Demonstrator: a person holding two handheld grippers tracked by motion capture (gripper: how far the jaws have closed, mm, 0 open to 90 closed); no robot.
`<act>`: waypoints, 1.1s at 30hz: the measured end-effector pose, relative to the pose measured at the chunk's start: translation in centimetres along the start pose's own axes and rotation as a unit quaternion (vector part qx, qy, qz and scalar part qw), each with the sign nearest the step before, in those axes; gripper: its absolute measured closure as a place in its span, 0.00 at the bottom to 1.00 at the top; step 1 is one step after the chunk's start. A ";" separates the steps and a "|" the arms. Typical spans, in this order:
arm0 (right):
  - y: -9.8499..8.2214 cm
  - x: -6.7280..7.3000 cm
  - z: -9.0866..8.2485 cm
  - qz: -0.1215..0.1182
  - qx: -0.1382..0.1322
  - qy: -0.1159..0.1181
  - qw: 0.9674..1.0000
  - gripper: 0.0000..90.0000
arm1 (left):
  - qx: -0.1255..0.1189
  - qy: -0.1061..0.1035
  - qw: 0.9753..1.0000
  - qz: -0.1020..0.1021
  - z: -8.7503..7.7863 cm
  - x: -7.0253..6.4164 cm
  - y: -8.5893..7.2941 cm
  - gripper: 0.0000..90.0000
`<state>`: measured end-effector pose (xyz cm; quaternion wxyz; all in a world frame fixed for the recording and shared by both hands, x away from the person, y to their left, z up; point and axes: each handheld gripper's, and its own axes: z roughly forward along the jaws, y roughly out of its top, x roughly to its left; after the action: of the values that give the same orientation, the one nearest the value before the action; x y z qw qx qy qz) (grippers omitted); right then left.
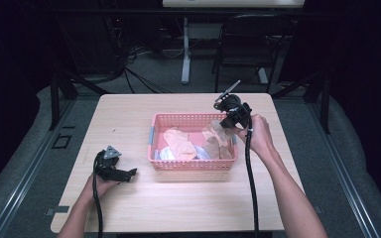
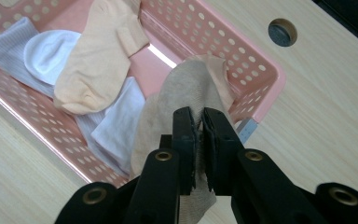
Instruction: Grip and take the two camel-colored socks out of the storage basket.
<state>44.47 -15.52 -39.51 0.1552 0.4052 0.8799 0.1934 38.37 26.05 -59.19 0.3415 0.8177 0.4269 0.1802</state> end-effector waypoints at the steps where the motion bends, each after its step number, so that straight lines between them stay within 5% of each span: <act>1: 0.0 0.1 -0.4 0.001 -0.003 0.000 1.000 0.93 | 0.000 0.000 1.000 0.000 0.0 0.0 0.0 0.00; 14: -0.3 -0.3 -4.0 -0.004 -0.035 0.007 0.999 0.93 | 0.000 0.000 1.000 0.001 0.0 0.0 0.0 0.00; 33: -2.9 -1.9 -6.1 0.012 -0.051 -0.004 0.999 0.93 | 0.000 0.001 1.000 -0.001 0.0 0.0 0.0 0.00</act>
<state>41.13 -20.04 -35.33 0.1767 0.4077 0.8635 0.2386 38.35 26.02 -59.19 0.3415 0.8169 0.4283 0.1806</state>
